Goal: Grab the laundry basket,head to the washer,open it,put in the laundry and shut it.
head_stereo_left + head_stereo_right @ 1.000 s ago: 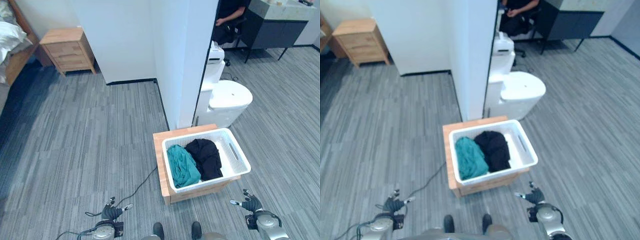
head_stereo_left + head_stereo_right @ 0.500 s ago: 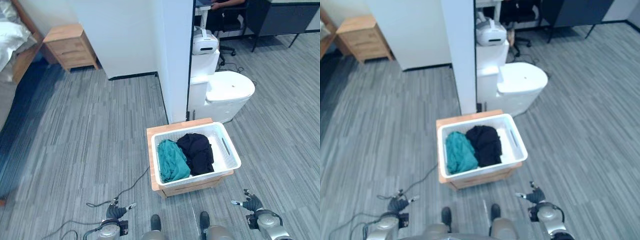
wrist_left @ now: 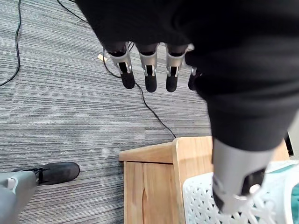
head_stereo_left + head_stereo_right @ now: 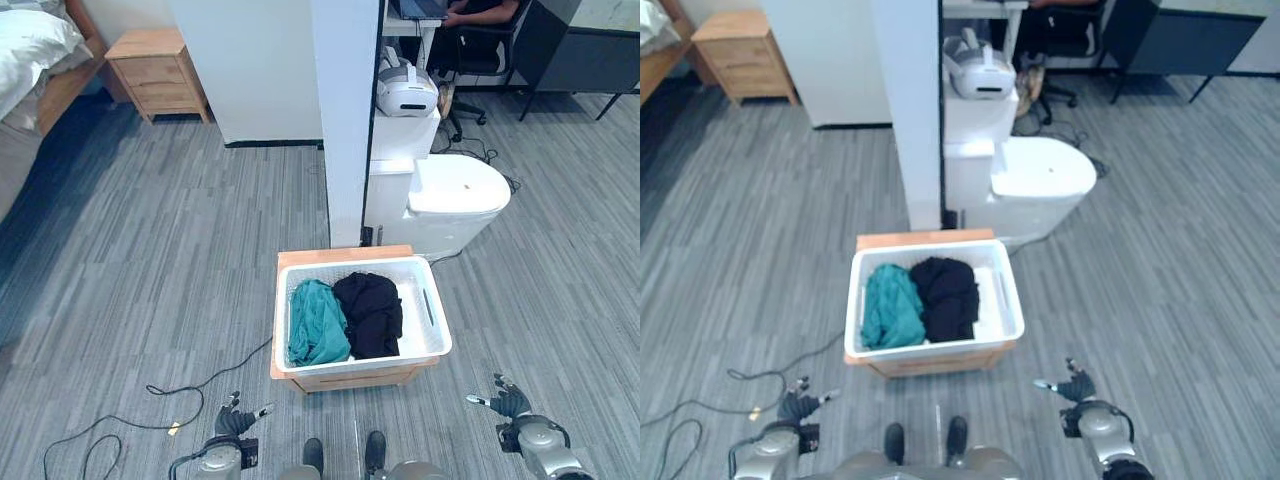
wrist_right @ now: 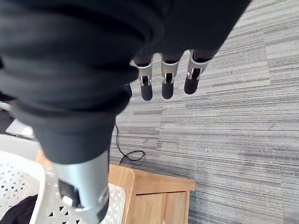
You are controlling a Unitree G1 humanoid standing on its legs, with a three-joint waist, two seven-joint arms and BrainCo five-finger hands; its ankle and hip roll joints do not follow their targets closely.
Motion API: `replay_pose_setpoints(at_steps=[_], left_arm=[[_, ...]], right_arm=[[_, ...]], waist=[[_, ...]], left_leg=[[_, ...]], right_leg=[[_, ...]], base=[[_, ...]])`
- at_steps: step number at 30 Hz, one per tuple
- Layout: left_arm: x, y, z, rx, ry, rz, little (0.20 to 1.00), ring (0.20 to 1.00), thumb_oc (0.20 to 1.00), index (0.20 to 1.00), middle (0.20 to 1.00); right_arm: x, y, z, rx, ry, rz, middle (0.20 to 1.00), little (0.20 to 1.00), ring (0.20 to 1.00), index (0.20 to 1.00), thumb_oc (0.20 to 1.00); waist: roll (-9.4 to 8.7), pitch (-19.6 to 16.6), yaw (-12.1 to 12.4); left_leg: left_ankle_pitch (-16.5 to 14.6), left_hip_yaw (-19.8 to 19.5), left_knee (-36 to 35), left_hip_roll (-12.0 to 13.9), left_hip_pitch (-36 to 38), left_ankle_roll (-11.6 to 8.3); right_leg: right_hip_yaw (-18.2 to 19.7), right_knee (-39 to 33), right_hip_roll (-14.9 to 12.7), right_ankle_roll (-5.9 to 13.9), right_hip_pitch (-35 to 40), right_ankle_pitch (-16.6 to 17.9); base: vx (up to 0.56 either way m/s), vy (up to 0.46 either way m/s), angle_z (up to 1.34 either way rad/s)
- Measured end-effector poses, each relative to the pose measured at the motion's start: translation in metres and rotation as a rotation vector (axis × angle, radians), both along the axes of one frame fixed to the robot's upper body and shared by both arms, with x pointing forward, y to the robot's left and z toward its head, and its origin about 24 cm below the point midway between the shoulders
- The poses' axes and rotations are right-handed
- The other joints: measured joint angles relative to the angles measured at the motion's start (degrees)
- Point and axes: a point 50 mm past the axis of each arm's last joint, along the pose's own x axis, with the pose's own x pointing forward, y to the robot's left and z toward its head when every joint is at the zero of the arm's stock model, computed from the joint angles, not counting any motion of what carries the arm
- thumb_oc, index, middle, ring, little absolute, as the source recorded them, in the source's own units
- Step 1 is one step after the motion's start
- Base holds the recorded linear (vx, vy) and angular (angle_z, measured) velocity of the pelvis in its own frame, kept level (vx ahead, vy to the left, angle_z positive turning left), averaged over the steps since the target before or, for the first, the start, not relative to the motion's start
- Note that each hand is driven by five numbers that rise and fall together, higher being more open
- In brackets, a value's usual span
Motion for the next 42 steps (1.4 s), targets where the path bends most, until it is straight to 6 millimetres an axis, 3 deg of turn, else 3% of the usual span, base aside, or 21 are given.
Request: replay_pose_setpoints(at_steps=[9,13,18,25,29,30,31,33,35,37,39,42], left_arm=[[0.031,0.006,0.03,0.046,-0.162,-0.032,1.0,1.0,1.0,1.0,1.0],[0.063,-0.002,0.051,0.06,-0.279,-0.053,1.0,1.0,1.0,1.0,1.0],[0.104,-0.016,0.075,0.077,-0.388,-0.079,1.0,1.0,1.0,1.0,1.0],[0.16,-0.049,0.108,0.14,-0.481,-0.2,1.0,1.0,1.0,1.0,1.0],[0.182,-0.056,0.128,0.203,-0.539,-0.213,1.0,1.0,1.0,1.0,1.0],[0.185,-0.055,0.13,0.215,-0.549,-0.202,0.881,0.881,0.881,0.881,0.881],[0.198,-0.06,0.145,0.249,-0.595,-0.215,0.2,0.2,0.2,0.2,0.2],[0.205,-0.06,0.154,0.255,-0.611,-0.202,0.2,0.2,0.2,0.2,0.2],[0.201,-0.057,0.159,0.224,-0.647,-0.166,0.2,0.2,0.2,0.2,0.2],[0.179,-0.056,0.143,0.19,-0.619,-0.144,0.2,0.2,0.2,0.2,0.2],[0.145,-0.058,0.122,0.148,-0.58,-0.141,0.2,0.2,0.2,0.2,0.2],[0.121,-0.059,0.108,0.119,-0.537,-0.134,0.2,0.2,0.2,0.2,0.2]], right_arm=[[0.029,0.01,0.024,-0.01,-0.146,0.048,1.0,1.0,1.0,1.0,1.0],[0.062,0.007,0.048,-0.06,-0.243,0.059,1.0,1.0,1.0,1.0,1.0],[0.095,0.018,0.071,-0.087,-0.34,0.076,1.0,1.0,1.0,1.0,1.0],[0.139,0.042,0.098,-0.101,-0.422,0.083,1.0,1.0,1.0,1.0,1.0],[0.17,0.066,0.132,-0.12,-0.51,0.159,1.0,1.0,1.0,1.0,1.0],[0.173,0.066,0.136,-0.133,-0.522,0.151,0.558,0.558,0.558,0.558,0.558],[0.185,0.066,0.152,-0.168,-0.561,0.152,0.2,0.2,0.2,0.2,0.2],[0.193,0.07,0.163,-0.149,-0.585,0.142,0.2,0.2,0.2,0.2,0.2],[0.186,0.068,0.161,-0.112,-0.609,0.121,0.2,0.2,0.2,0.2,0.2],[0.162,0.064,0.141,-0.073,-0.598,0.098,0.2,0.2,0.2,0.2,0.2],[0.127,0.058,0.118,-0.037,-0.566,0.091,0.2,0.2,0.2,0.2,0.2],[0.101,0.056,0.104,-0.009,-0.542,0.078,0.2,0.2,0.2,0.2,0.2]], waist=[[0.36,0.09,0.2],[0.34,0.87,0.24],[0.29,2.73,0.07],[0.37,7.03,-0.07],[0.89,10.85,0.19],[1.03,10.92,0.19],[1.25,11.18,0.27],[1.25,11.62,0.58],[1.06,12.37,0.15],[1.02,12.69,0.11],[0.96,12.73,-0.05],[0.69,12.67,0.04]], left_leg=[[-0.8,1.52,-0.31,-1.31,-1.28,1.08],[1.13,1.61,0.04,-1.32,-5.8,1.65],[1.77,1.62,0.07,-1.05,-8.96,1.4],[2.48,1.6,1.32,-0.97,-15.92,1.37],[2.59,1.46,2.8,-0.74,-18.67,1.25],[2.59,1.36,2.92,-0.77,-19.37,1.25],[2.8,1.16,3.74,-0.79,-21.51,1.11],[3.31,1.14,3.41,-0.77,-22.24,0.92],[4.23,0.89,2.05,-0.75,-21.5,0.94],[4.65,1.07,0.26,-0.8,-18.4,1.0],[4.63,1.22,0.11,-1.2,-15.05,0.98],[4.54,1.39,0.07,-1.6,-11.59,0.91]], right_leg=[[2.12,-0.02,-1.26,1.97,-1.76,0.96],[2.08,0.0,-1.24,2.18,-6.62,2.37],[1.9,0.02,-0.94,2.06,-9.75,2.76],[1.87,0.5,-0.83,1.45,-16.37,3.93],[1.78,2.43,-0.94,1.21,-19.42,4.13],[1.78,2.4,-0.94,1.19,-20.04,4.12],[1.63,3.37,-1.06,1.19,-22.19,4.13],[1.71,4.02,-1.09,1.46,-23.41,3.93],[1.44,4.11,-1.06,1.48,-23.19,4.0],[1.44,3.68,-0.98,1.16,-20.79,4.23],[1.82,2.03,-1.3,1.13,-16.56,4.25],[2.17,0.11,-1.63,1.17,-12.12,4.21]], base=[[0.03,0.0,-0.1],[-0.07,-0.043,0.0],[-0.06,-0.031,0.01],[-0.1,-0.024,-0.01],[-0.06,-0.023,-0.03],[-0.05,-0.006,0.07],[-0.02,-0.009,0.05],[0.0,0.0,0.0],[0.04,-0.015,0.03],[0.04,-0.025,0.02],[0.08,-0.044,0.08],[0.07,-0.041,0.03]])
